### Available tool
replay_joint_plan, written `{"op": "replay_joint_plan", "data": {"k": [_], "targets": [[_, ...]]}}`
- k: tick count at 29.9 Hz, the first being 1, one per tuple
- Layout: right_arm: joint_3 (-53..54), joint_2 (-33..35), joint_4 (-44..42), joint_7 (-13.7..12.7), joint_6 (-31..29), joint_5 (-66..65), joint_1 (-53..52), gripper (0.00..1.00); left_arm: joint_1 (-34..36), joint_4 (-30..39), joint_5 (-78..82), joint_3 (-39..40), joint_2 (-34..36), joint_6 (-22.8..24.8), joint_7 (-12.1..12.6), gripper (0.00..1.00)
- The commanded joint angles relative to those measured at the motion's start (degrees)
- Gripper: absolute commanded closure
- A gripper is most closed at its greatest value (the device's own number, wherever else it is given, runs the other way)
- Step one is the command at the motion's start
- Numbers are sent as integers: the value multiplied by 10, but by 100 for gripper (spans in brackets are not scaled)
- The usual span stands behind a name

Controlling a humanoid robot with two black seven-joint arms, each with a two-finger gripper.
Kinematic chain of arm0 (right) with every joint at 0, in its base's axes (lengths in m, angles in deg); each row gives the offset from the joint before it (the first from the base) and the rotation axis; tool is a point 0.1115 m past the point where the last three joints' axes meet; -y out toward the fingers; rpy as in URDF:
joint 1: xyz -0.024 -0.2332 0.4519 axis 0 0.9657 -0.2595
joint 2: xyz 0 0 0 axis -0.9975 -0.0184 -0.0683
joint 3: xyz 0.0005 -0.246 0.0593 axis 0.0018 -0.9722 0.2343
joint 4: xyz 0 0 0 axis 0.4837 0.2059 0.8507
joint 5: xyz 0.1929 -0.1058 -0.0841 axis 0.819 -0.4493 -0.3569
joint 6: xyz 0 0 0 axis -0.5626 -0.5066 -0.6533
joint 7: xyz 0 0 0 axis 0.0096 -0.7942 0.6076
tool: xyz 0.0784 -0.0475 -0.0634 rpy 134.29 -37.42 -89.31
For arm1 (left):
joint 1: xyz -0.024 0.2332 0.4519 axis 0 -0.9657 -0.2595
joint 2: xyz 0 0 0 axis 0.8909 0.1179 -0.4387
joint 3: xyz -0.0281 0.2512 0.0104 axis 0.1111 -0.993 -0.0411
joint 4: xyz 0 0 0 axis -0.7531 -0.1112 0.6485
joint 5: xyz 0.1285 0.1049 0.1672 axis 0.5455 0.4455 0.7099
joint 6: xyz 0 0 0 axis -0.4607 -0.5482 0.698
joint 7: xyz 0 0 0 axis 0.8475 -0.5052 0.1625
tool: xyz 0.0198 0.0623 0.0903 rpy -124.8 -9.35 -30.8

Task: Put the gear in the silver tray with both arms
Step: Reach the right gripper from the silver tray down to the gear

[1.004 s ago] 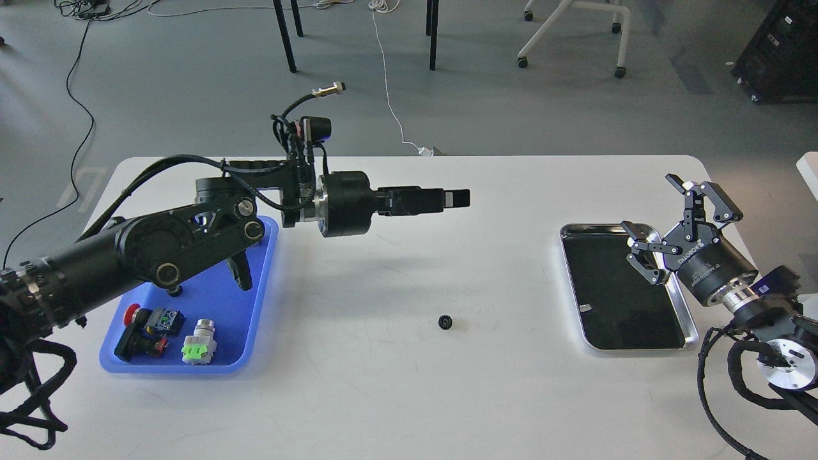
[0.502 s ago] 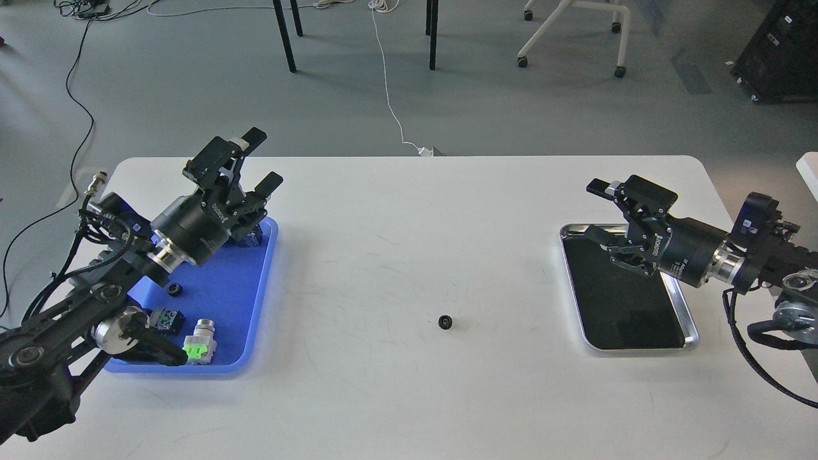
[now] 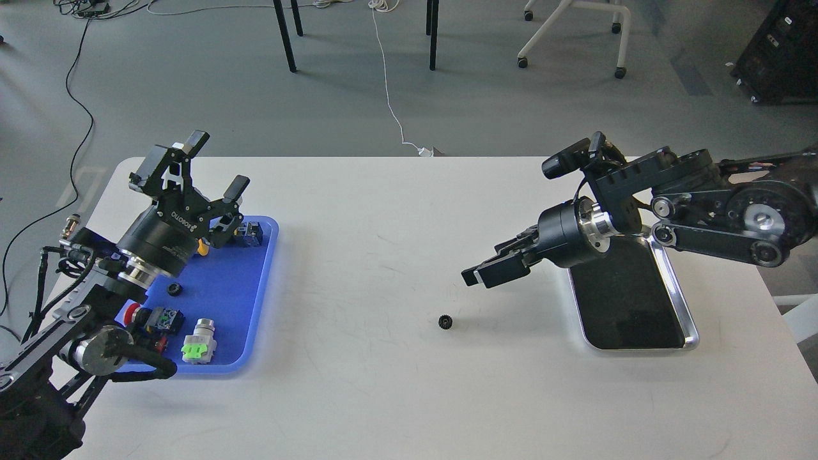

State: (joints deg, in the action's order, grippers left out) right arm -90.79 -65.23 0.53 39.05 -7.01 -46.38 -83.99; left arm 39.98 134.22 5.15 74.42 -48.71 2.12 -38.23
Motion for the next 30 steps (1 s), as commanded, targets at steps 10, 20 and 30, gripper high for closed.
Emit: {"op": "replay_joint_plan", "data": {"k": [10, 20, 30], "targets": [[-132, -156, -69, 0, 110, -46, -6, 5, -1, 1, -11, 14, -2, 0, 0, 2], [-169, -184, -85, 0, 159, -46, 25, 10, -13, 11, -11, 19, -4, -1, 0, 2], [-181, -213, -110, 0, 171, -44, 38, 24, -18, 17, -12, 23, -4, -1, 0, 2]]}}
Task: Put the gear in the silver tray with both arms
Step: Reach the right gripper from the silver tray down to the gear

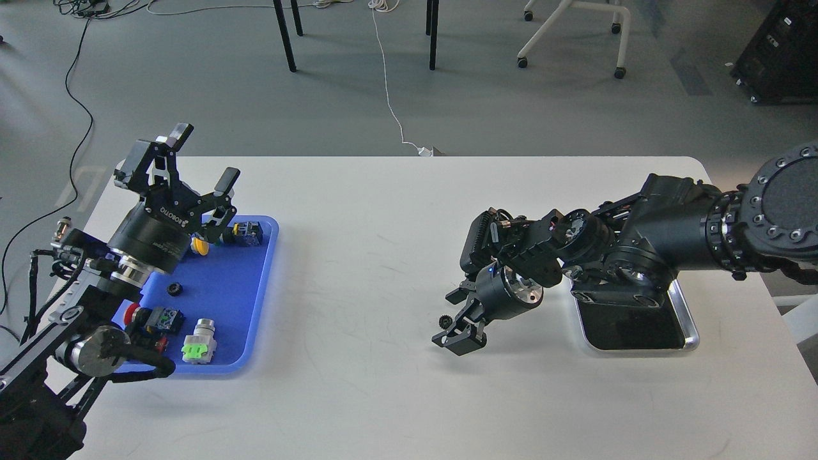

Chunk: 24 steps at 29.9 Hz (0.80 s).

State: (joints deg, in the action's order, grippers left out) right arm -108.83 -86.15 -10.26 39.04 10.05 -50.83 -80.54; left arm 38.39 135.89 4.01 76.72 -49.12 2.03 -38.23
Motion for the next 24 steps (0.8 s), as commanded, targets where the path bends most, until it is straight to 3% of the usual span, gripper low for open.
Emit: {"op": "replay_joint_plan", "data": {"k": [1, 5, 8, 24], "targets": [[0, -4, -5, 0, 0, 1, 5, 24, -2, 1, 0, 0, 0, -1, 0, 2], [-2, -4, -9, 0, 0, 0, 9, 29, -3, 1, -1, 2, -1, -1, 0, 2], [-1, -5, -12, 0, 0, 1, 10, 38, -3, 2, -1, 2, -1, -1, 0, 2], [-2, -11, -21, 0, 0, 1, 15, 43, -6, 5, -1, 10, -2, -1, 0, 2]]}}
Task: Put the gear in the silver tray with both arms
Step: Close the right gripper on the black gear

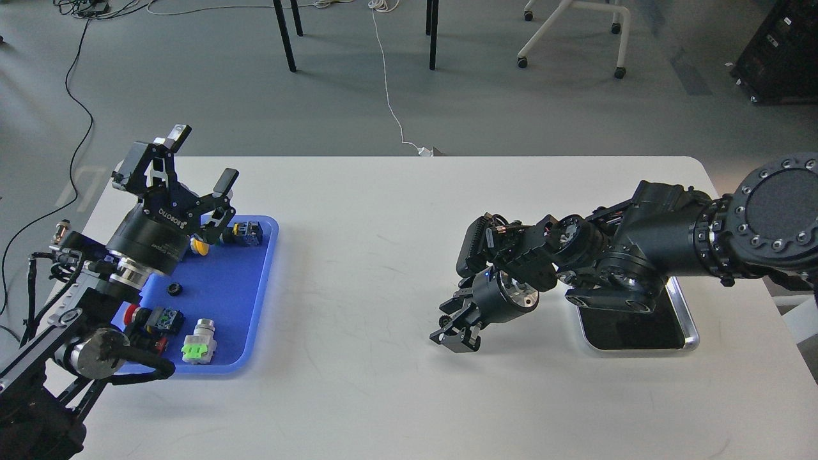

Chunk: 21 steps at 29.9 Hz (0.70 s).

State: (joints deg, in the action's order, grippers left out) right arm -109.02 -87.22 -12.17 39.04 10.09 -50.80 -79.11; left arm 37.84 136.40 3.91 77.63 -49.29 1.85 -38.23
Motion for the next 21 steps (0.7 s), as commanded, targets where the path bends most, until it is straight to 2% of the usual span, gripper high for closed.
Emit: {"op": "replay_joint_plan", "data": {"k": [1, 3, 5, 13, 21], "targets": [[0, -1, -3, 0, 0, -1, 1, 43, 0, 0, 0, 1, 0, 1, 0, 2], [-1, -1, -4, 0, 0, -1, 1, 46, 0, 0, 0, 1, 0, 1, 0, 2], [-7, -1, -4, 0, 0, 0, 0, 55, 0, 0, -1, 1, 0, 1, 0, 2], [-13, -1, -5, 0, 0, 0, 1, 76, 0, 3, -3, 1, 0, 1, 0, 2], [-13, -1, -7, 0, 0, 0, 0, 82, 0, 9, -3, 1, 0, 1, 0, 2]]}}
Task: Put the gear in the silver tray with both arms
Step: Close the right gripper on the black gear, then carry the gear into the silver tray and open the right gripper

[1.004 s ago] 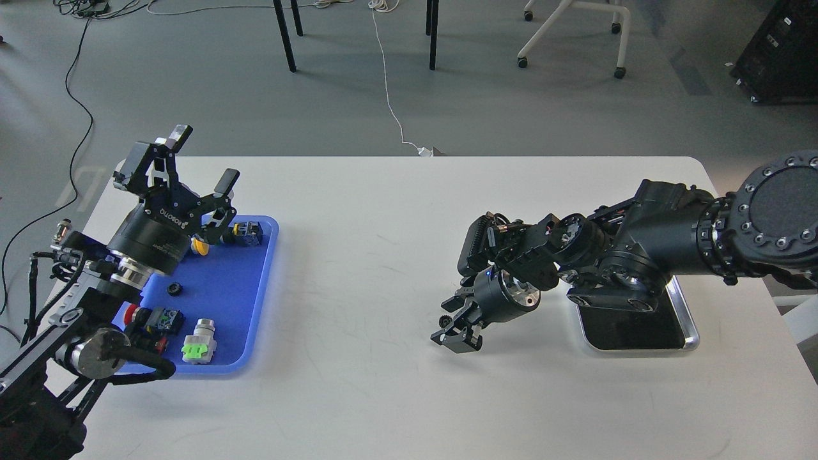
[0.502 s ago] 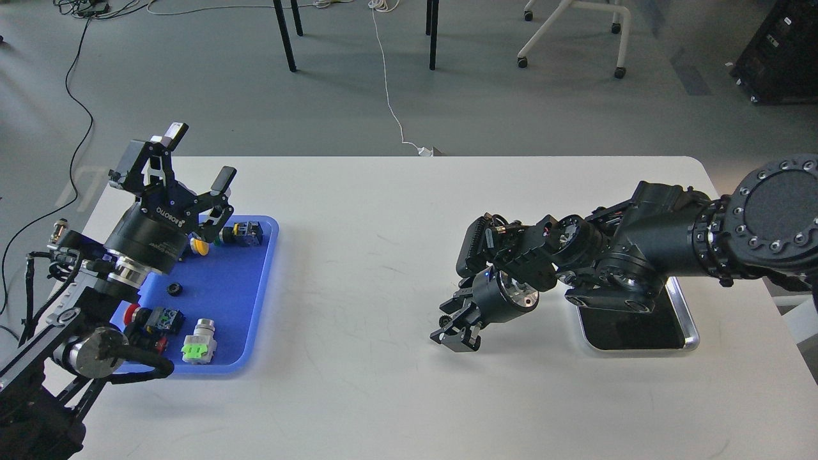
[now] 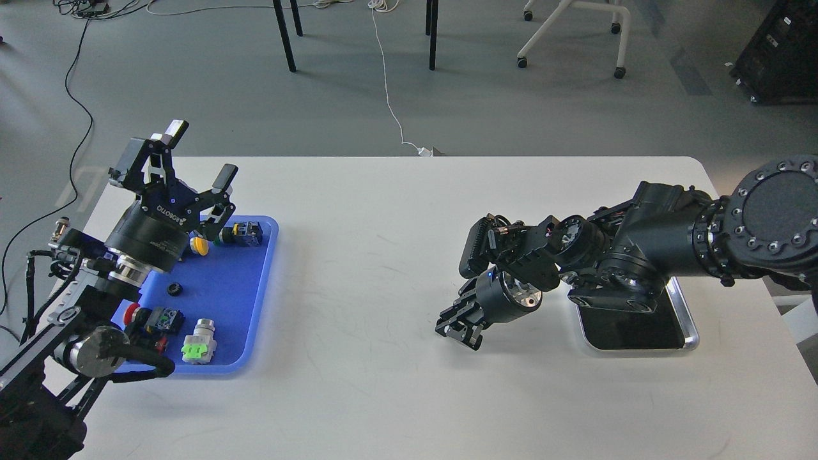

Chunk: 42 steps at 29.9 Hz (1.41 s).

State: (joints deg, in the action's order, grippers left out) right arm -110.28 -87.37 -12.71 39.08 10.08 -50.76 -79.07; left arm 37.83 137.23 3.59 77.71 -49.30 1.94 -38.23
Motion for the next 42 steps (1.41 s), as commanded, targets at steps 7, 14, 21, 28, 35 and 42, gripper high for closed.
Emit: {"op": "replay_joint_plan", "data": {"k": [7, 14, 21, 28, 35, 42], "targets": [[0, 3, -1, 0, 0, 2, -4, 83, 0, 0, 0, 0, 0, 0, 0, 2], [4, 28, 0, 0, 1, 4, -26, 82, 1, 3, 0, 0, -2, 0, 0, 2], [4, 125, 12, 0, 1, -4, -68, 82, 0, 3, 1, -1, -12, 1, 1, 2], [31, 293, 28, 0, 2, -7, -64, 82, 0, 3, 2, -4, -37, 0, 7, 2], [26, 405, 42, 0, 4, -54, -13, 81, 3, 3, 2, -8, -54, 0, 20, 2], [36, 394, -4, 0, 20, -54, 48, 81, 4, 3, 2, -10, -53, 2, 21, 2]]}}
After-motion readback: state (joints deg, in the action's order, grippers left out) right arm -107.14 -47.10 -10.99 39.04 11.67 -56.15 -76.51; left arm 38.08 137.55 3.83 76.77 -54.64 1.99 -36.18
